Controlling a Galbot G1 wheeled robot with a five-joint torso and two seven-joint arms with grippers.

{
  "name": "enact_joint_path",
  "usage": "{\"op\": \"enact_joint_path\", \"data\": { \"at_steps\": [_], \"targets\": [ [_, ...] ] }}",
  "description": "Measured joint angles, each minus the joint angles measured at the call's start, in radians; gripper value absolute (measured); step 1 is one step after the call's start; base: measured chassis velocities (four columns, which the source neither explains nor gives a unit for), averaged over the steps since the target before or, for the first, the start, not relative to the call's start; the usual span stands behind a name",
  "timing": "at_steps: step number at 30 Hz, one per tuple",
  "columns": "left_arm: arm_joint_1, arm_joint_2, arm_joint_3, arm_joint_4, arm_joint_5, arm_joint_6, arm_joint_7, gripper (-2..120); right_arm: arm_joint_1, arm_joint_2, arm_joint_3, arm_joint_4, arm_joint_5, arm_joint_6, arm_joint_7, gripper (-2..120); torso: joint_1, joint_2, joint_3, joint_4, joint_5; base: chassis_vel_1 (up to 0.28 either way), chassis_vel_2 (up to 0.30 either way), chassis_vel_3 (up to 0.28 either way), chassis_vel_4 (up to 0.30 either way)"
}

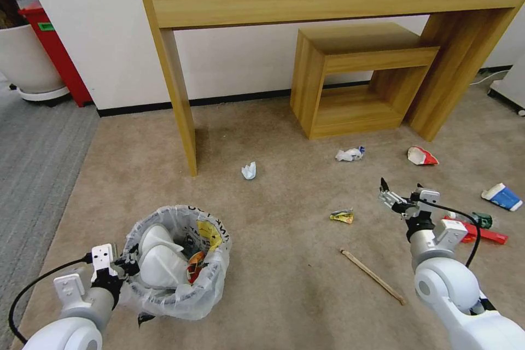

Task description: Pick up the trash bin and place the garbage on the floor into it.

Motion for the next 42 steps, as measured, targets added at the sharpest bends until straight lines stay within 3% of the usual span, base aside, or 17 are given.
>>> {"op": "enact_joint_path", "data": {
  "at_steps": [42],
  "targets": [
    [0.002, 0.001, -0.007, 0.008, -0.009, -0.005, -0.001, 1, 0.0, 0.01, -0.011, -0.012, -0.043, -0.012, -0.037, 100, 0.0, 0.0, 0.0, 0.0001, 0.0, -0.02, 0.014, 0.019, -0.018]
  ]
}}
